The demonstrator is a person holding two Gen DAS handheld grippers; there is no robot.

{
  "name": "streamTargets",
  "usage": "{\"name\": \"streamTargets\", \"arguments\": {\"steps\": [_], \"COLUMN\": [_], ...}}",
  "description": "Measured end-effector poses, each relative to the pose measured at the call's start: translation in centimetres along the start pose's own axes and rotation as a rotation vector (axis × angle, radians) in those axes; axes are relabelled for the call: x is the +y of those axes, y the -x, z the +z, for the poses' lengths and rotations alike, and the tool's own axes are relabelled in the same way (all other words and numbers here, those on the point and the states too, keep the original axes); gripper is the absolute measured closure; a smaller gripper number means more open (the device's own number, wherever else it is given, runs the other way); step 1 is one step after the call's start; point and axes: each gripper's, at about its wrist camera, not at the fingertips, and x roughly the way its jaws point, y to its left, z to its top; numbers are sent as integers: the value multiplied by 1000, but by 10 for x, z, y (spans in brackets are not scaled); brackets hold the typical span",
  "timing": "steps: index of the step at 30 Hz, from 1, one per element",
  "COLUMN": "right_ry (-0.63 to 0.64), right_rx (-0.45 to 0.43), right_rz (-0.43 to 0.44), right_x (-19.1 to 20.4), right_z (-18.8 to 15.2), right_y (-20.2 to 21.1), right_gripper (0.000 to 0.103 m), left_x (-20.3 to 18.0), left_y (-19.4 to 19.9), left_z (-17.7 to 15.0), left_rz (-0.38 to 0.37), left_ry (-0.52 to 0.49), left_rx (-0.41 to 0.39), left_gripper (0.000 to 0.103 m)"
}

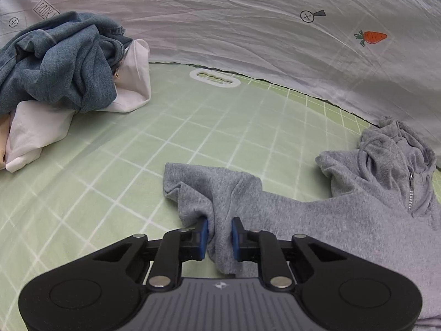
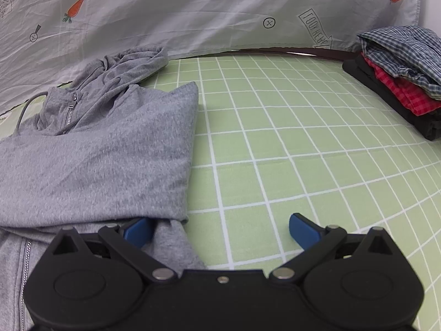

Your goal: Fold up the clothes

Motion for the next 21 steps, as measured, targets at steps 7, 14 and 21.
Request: {"name": "streamTargets", "arguments": {"steps": [7, 14, 21], "right_ry": [-3, 57, 3], "right_rx": [4, -34, -130], "right_rz": [7, -38, -116], "right_x": [-2, -3, -22], "right_z": [1, 9, 28], "right_y": [0, 22, 58], "right_gripper": [0, 0, 0], "left_x": [-79, -135, -109], "left_y": [37, 38, 46], "left_z": [19, -7, -8], "left_rz": [-312, -510, -413], "left_ry": [-110, -265, -246], "left_rx": [-47, 68, 25], "left_gripper": [85, 33, 19]}}
